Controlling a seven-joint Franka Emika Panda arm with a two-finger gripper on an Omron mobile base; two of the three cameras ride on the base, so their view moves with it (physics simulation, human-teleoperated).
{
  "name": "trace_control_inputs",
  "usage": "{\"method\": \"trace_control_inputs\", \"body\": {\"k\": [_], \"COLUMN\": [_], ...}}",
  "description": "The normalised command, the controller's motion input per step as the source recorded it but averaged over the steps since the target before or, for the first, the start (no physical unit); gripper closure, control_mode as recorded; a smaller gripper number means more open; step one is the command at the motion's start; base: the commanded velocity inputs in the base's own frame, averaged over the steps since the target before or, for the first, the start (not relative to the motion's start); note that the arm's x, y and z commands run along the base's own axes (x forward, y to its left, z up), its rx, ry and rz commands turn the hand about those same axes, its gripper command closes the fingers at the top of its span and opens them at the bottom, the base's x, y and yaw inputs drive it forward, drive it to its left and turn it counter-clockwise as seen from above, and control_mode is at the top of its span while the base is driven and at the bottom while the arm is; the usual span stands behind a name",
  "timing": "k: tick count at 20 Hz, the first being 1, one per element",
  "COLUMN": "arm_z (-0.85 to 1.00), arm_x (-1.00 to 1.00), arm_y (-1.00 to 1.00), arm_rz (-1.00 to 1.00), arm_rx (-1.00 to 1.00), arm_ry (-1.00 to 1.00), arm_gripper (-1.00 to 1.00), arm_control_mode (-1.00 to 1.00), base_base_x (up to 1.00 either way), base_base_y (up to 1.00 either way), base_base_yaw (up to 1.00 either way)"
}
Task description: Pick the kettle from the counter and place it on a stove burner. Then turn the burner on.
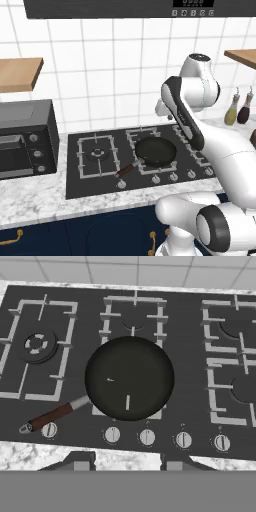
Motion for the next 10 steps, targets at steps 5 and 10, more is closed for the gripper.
{"method": "trace_control_inputs", "body": {"k": [5,10], "arm_z": [0.0,0.0], "arm_x": [-0.27,-0.38], "arm_y": [-0.4,-0.93], "arm_rz": [0.0,0.0], "arm_rx": [0.02,-0.06], "arm_ry": [-0.13,-0.21], "arm_gripper": [-1.0,-1.0], "arm_control_mode": [-1.0,-1.0], "base_base_x": [0.0,0.0], "base_base_y": [0.0,0.0], "base_base_yaw": [0.0,0.0]}}
